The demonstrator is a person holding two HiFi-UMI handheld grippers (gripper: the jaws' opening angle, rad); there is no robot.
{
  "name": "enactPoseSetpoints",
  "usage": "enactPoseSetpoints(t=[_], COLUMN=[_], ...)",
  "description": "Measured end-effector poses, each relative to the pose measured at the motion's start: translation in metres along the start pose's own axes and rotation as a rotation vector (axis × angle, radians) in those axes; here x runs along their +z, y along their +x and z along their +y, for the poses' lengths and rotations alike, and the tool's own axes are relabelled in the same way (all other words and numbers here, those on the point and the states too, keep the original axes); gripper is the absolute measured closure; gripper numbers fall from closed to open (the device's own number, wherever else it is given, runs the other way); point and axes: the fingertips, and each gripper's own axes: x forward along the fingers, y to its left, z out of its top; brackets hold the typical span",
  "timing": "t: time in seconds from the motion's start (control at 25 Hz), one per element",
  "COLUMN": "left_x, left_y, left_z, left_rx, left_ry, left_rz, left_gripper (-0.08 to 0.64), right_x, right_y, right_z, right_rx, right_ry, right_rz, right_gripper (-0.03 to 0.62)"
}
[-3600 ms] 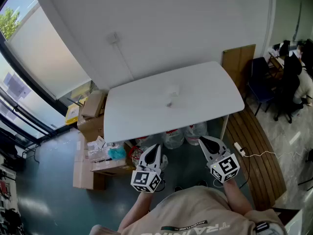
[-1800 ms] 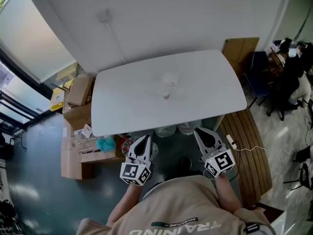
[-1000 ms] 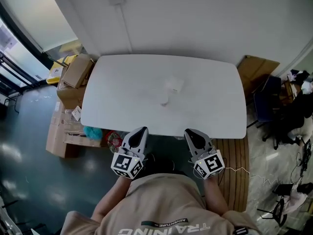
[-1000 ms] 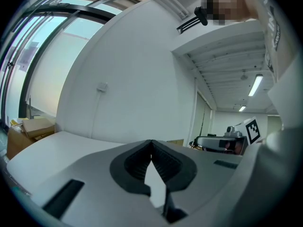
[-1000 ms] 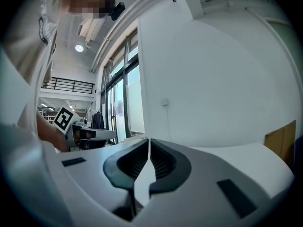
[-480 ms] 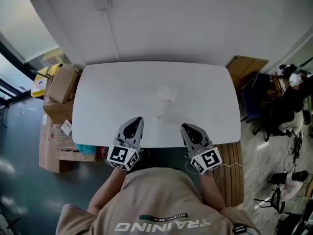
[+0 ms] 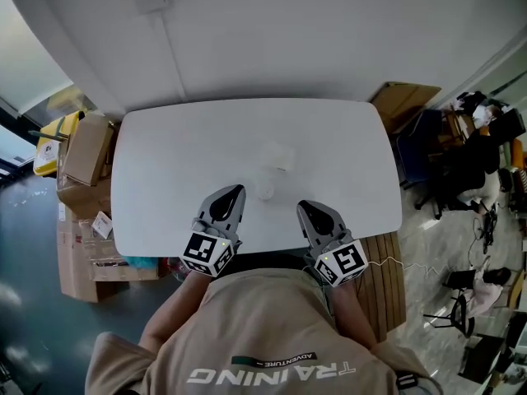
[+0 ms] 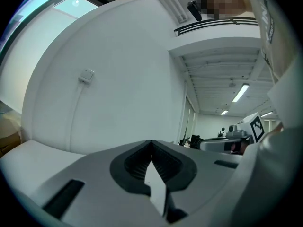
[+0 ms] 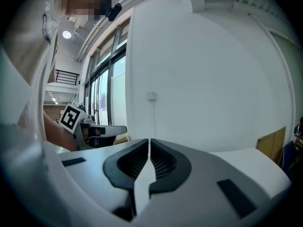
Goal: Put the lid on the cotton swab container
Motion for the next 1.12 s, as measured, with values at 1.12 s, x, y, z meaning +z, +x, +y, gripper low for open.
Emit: enactPoseSetpoints(t=[1.12], left_x=[-0.001], left_y=[0.024], left_z=[0.019], left_rx=[0.176], left_ry=[-0.034], left_rz=[0.002], left_gripper=[0.546], right_x=[-0.119], right_y=[0.115], right_z=[-0.008], right_rx=[0.367], right_ry=[-0.093], right_rz=[0.446], right_gripper=[0.566])
